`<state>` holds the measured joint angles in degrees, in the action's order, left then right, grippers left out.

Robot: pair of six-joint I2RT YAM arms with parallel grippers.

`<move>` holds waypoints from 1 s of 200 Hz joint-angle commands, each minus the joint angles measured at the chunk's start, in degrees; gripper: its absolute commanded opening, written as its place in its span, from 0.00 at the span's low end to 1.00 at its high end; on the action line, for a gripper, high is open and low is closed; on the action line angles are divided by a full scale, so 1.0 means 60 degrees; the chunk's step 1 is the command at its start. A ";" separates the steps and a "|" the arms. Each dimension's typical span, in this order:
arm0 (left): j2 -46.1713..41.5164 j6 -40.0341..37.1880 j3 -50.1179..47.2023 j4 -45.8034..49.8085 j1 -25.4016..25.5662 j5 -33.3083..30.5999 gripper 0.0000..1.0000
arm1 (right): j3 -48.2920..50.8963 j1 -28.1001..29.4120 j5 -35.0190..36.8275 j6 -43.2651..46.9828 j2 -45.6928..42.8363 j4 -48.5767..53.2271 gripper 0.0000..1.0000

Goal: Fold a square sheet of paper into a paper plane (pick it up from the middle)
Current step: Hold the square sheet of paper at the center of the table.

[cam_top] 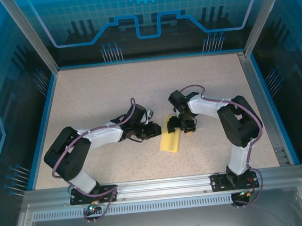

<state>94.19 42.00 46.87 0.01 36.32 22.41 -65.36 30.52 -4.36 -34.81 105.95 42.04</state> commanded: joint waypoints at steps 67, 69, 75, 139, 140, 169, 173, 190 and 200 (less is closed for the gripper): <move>0.1333 0.0398 0.0903 -0.0639 0.0171 0.1045 0.11 | 0.0485 -0.0044 0.1027 0.0279 0.0989 -0.0488 0.77; 0.1355 0.0390 0.0922 -0.0633 0.0176 0.1052 0.10 | 0.0491 -0.0036 0.1022 0.0279 0.0996 -0.0488 0.77; 0.1415 0.0412 0.0959 -0.0582 0.0187 0.1029 0.06 | 0.0503 -0.0034 0.1023 0.0277 0.0990 -0.0496 0.77; 0.1738 0.0498 0.1065 -0.0501 0.0275 0.0930 0.00 | 0.0516 -0.0037 0.1004 0.0279 0.0979 -0.0537 0.77; 0.1743 0.0492 0.1072 -0.0501 0.0268 0.0919 0.00 | 0.0519 -0.0035 0.0997 0.0279 0.0977 -0.0542 0.77; 0.1912 0.0515 0.1123 -0.0456 0.0283 0.0864 0.00 | 0.0505 -0.0033 0.0989 0.0279 0.1035 -0.0565 0.77; 0.1946 0.0509 0.1124 -0.0471 0.0280 0.0860 0.00 | 0.0504 -0.0033 0.0983 0.0277 0.1040 -0.0587 0.76; 0.2066 0.0515 0.1164 -0.0451 0.0305 0.0843 0.00 | 0.0534 -0.0033 0.0963 0.0262 0.1068 -0.0605 0.77; 0.2127 0.0501 0.1167 -0.0393 0.0317 0.0780 0.00 | 0.0545 -0.0033 0.0954 0.0250 0.1068 -0.0608 0.77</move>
<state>105.27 44.75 52.45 -3.25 37.69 26.85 -65.36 30.52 -4.29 -34.83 106.15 42.02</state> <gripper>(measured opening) 0.062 0.765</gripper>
